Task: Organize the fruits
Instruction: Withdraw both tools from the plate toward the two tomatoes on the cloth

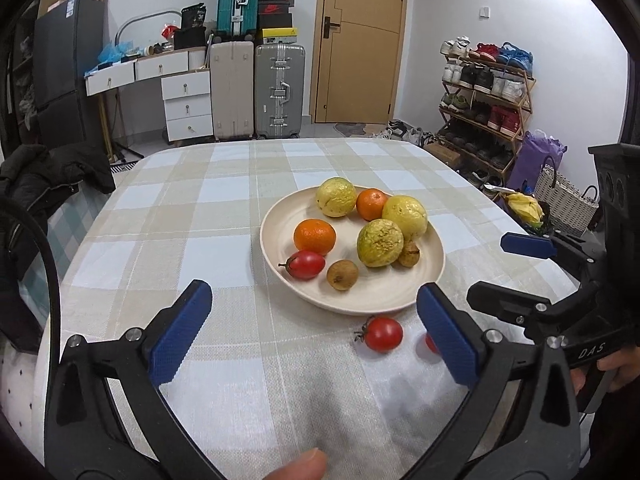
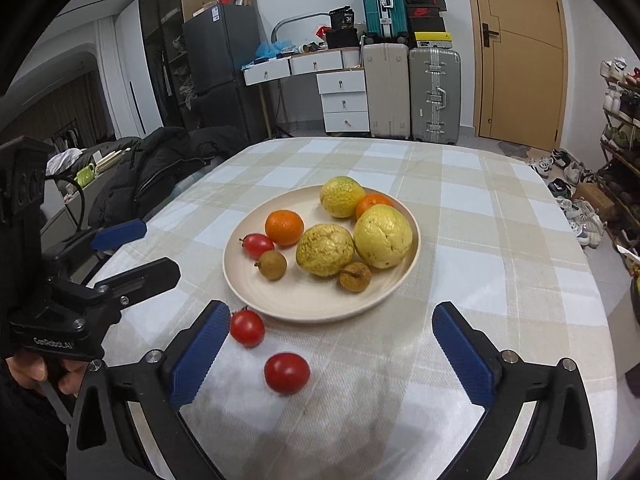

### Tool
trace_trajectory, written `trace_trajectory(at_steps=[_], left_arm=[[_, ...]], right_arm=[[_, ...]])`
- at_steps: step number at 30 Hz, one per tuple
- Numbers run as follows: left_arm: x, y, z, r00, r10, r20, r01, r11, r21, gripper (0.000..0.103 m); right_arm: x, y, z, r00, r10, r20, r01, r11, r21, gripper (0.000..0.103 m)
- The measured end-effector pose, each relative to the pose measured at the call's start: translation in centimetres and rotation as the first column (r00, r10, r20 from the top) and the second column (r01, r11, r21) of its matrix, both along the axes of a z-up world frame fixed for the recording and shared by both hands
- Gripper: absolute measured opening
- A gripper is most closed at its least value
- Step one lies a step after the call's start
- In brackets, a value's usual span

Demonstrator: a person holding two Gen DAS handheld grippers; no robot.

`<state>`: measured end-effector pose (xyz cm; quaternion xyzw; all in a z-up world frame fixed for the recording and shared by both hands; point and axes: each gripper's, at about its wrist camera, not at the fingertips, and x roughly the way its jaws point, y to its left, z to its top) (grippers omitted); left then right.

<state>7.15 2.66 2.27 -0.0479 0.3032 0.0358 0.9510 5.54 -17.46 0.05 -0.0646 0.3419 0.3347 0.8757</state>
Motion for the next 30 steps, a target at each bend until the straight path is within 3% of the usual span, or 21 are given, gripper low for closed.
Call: trace_trajectory(at_steps=[18, 30], left_arm=[[-0.3, -2.0, -1.9, 0.997, -0.043, -0.067, 0.046, 0.998, 0.047, 0.102], [0.8, -1.5, -3.6, 0.991, -0.031, -0.13, 0.034, 0.999, 0.025, 0.102]], right_arm=[[-0.5, -0.3, -1.1, 0.999, 0.01, -0.03, -0.012, 0.998, -0.067, 0.103], [-0.3, 0.4, -2.5, 0.998, 0.014, -0.062, -0.021, 0.993, -0.114, 0.103]])
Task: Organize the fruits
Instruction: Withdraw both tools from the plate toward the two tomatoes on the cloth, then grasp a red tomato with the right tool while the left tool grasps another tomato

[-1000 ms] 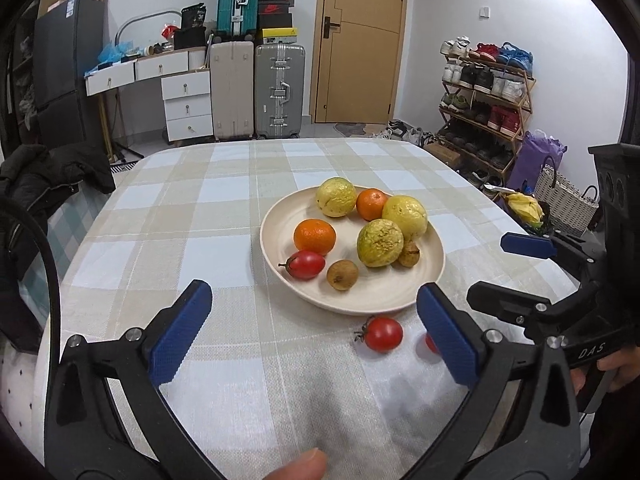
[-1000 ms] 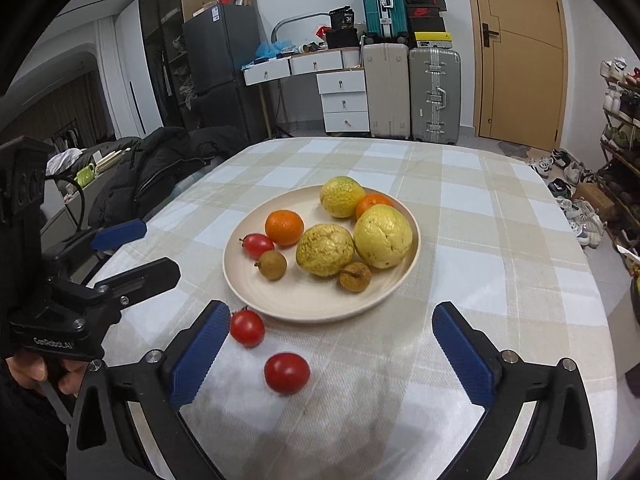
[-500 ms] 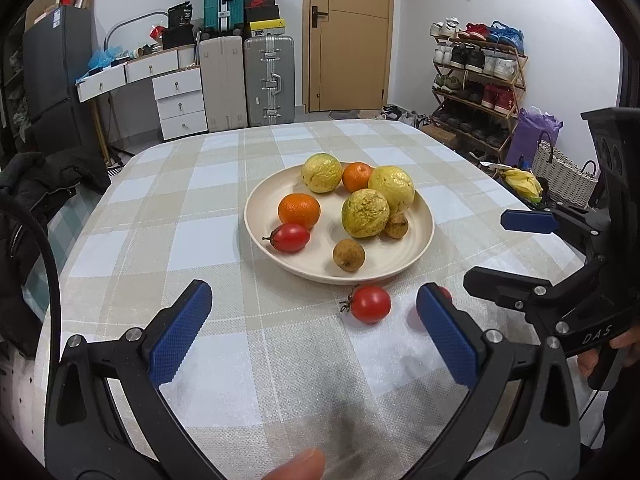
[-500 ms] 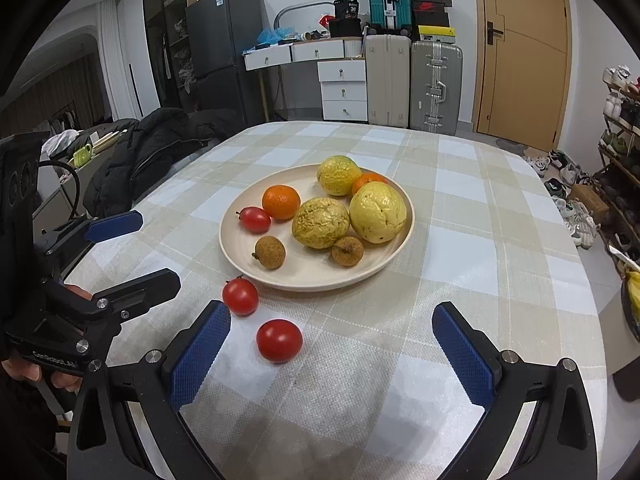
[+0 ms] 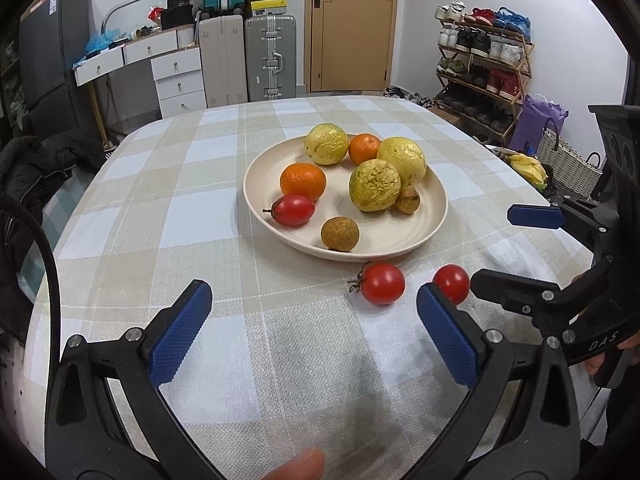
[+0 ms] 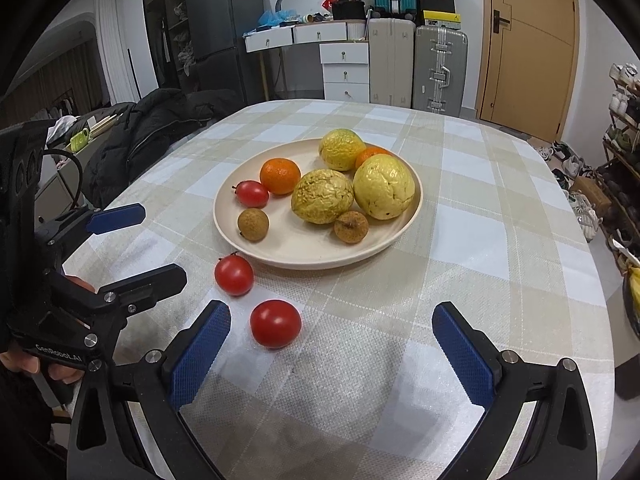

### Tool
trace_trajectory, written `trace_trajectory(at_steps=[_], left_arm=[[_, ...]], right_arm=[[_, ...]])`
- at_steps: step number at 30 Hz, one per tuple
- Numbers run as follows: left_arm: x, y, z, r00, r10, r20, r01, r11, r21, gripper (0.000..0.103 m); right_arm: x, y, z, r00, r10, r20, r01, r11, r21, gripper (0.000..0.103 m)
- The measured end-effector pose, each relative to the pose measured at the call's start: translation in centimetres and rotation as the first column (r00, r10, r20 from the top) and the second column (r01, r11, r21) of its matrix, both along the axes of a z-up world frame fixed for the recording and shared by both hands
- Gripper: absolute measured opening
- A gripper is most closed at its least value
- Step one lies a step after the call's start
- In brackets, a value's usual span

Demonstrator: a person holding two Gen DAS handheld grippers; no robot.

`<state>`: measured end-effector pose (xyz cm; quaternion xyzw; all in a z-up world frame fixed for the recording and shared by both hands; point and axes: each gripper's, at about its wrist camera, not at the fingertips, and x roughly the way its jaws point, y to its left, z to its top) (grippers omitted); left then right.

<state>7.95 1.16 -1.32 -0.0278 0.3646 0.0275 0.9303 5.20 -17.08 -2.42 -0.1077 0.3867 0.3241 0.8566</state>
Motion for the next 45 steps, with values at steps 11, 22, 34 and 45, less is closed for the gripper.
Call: trace_trajectory(at_steps=[11, 22, 34, 45], left_arm=[[0.8, 0.2, -1.1, 0.998, 0.007, -0.057, -0.007, 1.0, -0.001, 0.102], [1.1, 0.5, -1.6, 0.996, 0.02, -0.082, -0.021, 1.0, -0.008, 0.102], [1.2, 0.6, -1.6, 0.996, 0.022, -0.085, -0.022, 1.0, -0.009, 0.102], [1.2, 0.6, -1.6, 0.996, 0.021, -0.085, -0.022, 1.0, -0.01, 0.102]], right_arm=[[0.0, 1.2, -1.6, 0.998, 0.029, -0.053, -0.032, 0.998, -0.06, 0.103], [0.2, 1.4, -2.6, 0.995, 0.03, -0.094, -0.037, 0.997, -0.071, 0.103], [-0.5, 2.1, -2.5, 0.991, 0.087, -0.104, -0.094, 0.994, -0.059, 0.072], [-0.8, 2.5, -2.4, 0.988, 0.117, -0.103, -0.122, 0.992, -0.042, 0.053]])
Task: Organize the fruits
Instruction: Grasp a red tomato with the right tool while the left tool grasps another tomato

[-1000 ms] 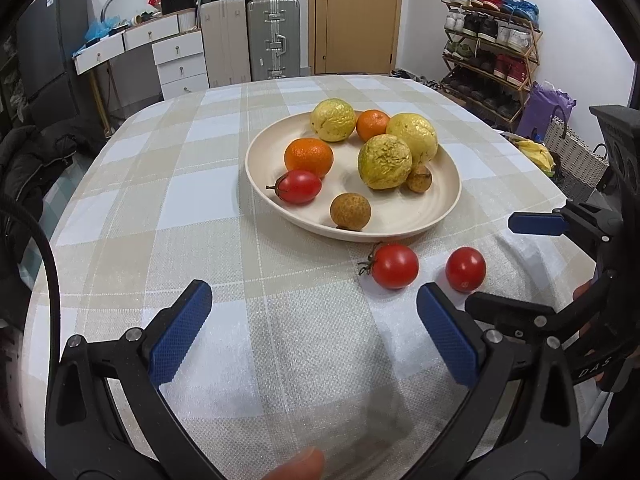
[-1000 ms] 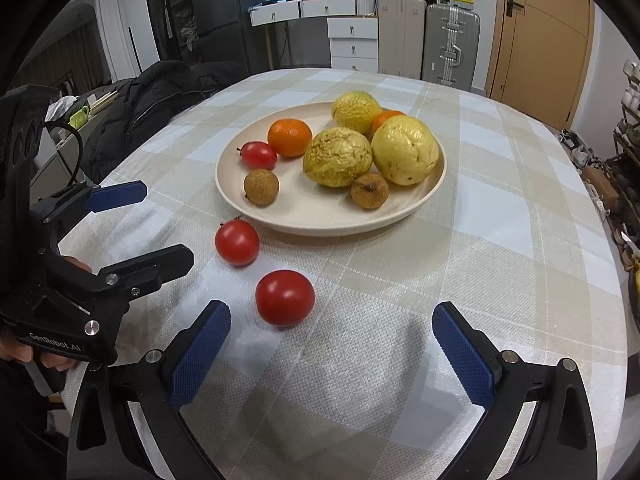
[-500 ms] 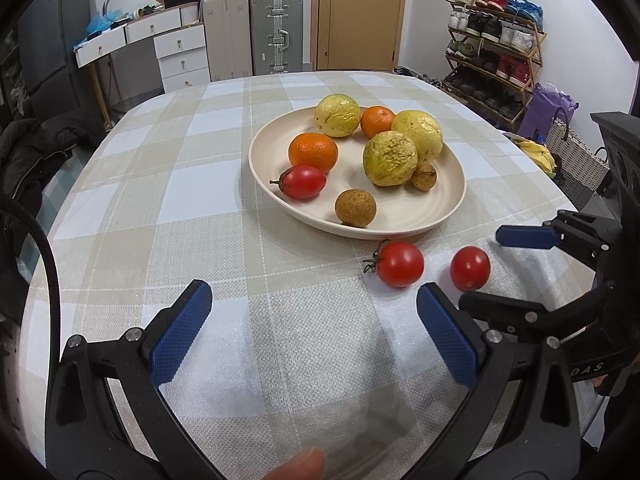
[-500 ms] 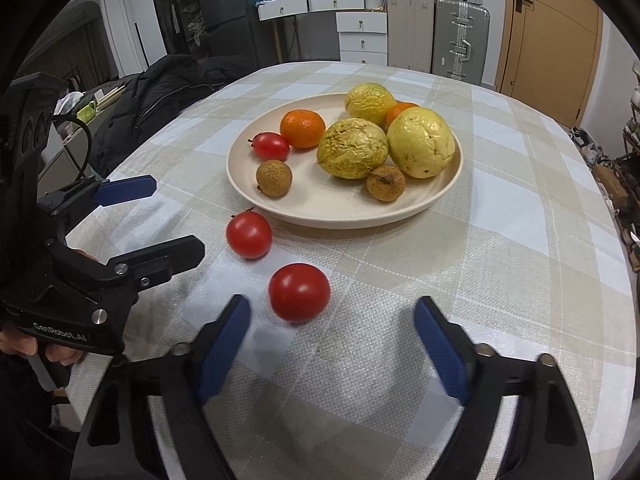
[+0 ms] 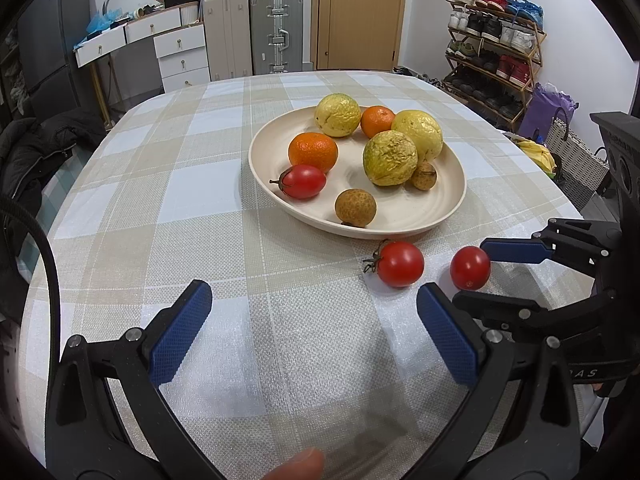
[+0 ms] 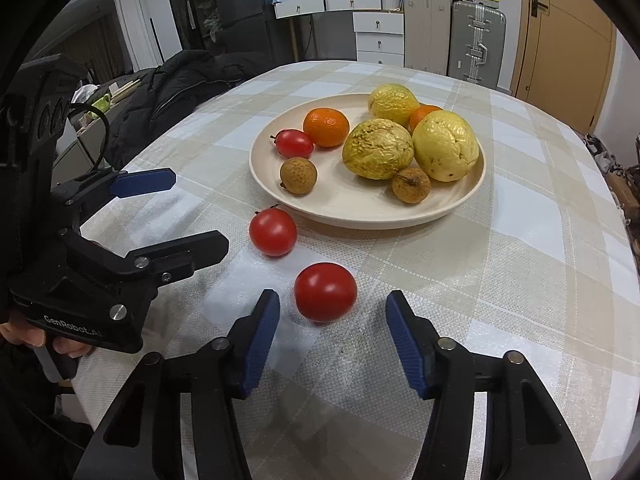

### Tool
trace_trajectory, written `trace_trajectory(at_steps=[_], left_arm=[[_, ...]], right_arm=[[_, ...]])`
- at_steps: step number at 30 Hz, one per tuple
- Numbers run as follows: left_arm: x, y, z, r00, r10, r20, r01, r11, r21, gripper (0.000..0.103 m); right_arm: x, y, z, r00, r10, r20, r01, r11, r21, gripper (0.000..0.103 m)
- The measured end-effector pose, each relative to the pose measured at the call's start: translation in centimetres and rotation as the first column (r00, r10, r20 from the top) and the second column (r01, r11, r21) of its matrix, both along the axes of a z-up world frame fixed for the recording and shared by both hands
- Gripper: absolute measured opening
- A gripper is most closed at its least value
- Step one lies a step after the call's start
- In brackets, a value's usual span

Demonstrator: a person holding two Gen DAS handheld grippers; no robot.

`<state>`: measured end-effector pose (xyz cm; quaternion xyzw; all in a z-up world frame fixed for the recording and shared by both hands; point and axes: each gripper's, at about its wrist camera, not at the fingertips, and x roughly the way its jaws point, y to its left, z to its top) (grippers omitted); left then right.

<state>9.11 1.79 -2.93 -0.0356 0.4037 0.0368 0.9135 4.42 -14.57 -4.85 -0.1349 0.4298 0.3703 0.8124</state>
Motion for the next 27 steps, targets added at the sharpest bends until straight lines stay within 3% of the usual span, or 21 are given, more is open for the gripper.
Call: trace_trajectory(at_steps=[10, 27], left_arm=[[0.0, 0.0, 0.0, 1.0, 0.0, -0.001, 0.0, 1.0, -0.001, 0.102], [0.6, -1.2, -0.6, 1.0, -0.022, -0.021, 0.022, 1.0, 0.003, 0.102]], right_arm=[[0.2, 0.0, 0.2, 1.0, 0.006, -0.008, -0.006, 0.999, 0.032, 0.033], [0.8, -1.8, 2.3, 0.999, -0.043, 0.032, 0.039, 0.994, 0.102, 0.032]])
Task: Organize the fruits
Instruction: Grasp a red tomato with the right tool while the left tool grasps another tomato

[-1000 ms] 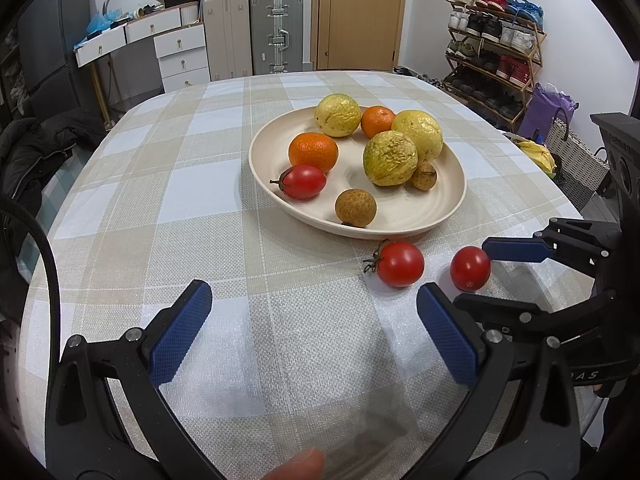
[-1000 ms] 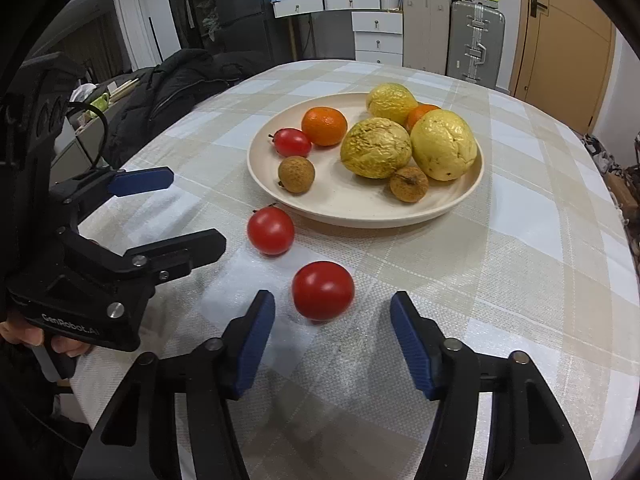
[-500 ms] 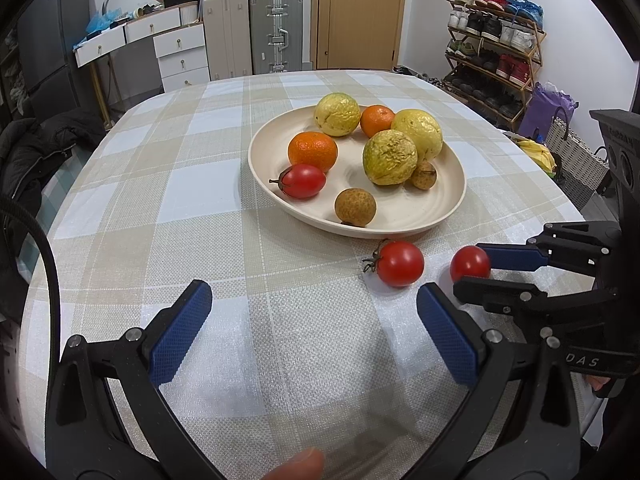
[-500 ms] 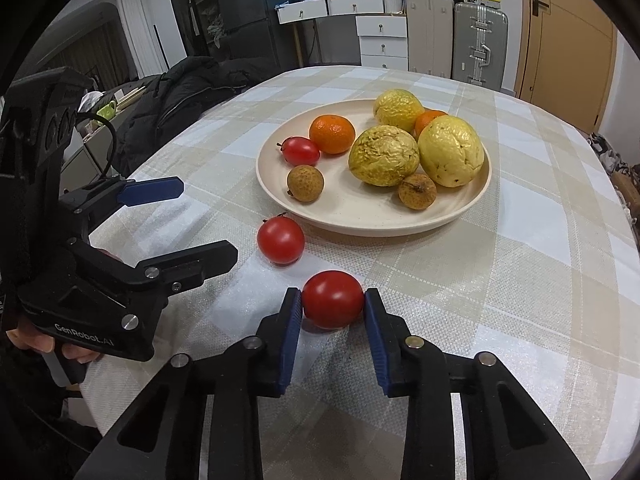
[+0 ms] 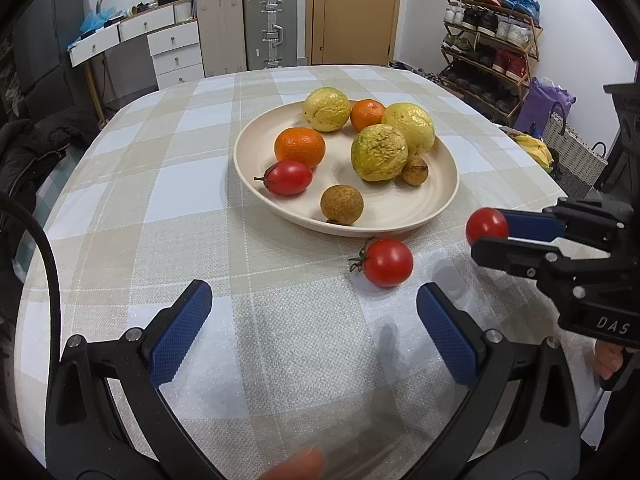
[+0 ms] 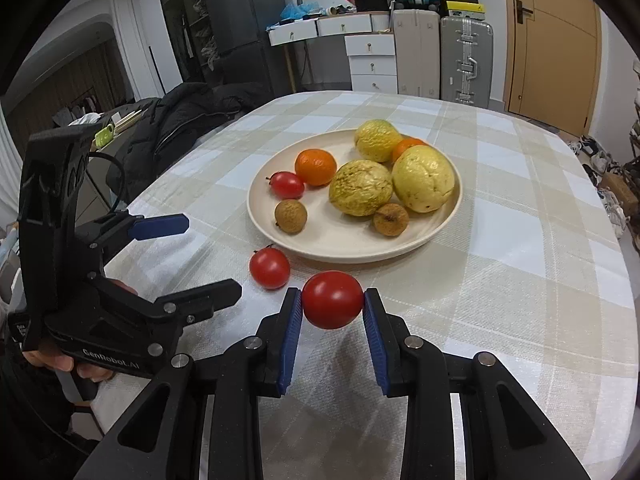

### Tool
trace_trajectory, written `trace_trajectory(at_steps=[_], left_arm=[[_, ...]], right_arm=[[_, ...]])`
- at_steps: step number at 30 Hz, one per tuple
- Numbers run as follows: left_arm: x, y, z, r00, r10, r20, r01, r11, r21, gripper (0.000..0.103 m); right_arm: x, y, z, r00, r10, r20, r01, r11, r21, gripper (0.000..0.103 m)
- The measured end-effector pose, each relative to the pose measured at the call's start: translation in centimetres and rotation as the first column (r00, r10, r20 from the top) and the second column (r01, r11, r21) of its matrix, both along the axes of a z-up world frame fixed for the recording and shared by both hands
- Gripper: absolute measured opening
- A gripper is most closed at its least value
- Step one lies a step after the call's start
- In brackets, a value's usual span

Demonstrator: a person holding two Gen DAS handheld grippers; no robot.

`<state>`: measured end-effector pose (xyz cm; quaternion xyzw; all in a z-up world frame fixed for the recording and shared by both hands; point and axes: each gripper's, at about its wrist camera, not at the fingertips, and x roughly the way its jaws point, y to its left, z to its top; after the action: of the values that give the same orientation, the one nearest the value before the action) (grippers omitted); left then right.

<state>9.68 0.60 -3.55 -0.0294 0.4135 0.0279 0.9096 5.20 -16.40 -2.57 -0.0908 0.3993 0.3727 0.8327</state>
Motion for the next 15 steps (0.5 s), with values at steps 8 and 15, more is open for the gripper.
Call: trace_trajectory(at_steps=[8, 15], left_arm=[[1.0, -1.6, -0.2, 0.997, -0.074, -0.026, 0.074, 0.997, 0.02, 0.094], [1.8, -3.4, -1.0, 0.987, -0.14, -0.076, 0.143, 0.989, 0.047, 0.07]], right_arm=[[0.2, -0.6, 0.4, 1.0, -0.012, 0.005, 0.012, 1.0, 0.006, 0.032], [0.3, -1.1, 0.7, 1.0, -0.02, 0.01, 0.02, 1.0, 0.016, 0.032]])
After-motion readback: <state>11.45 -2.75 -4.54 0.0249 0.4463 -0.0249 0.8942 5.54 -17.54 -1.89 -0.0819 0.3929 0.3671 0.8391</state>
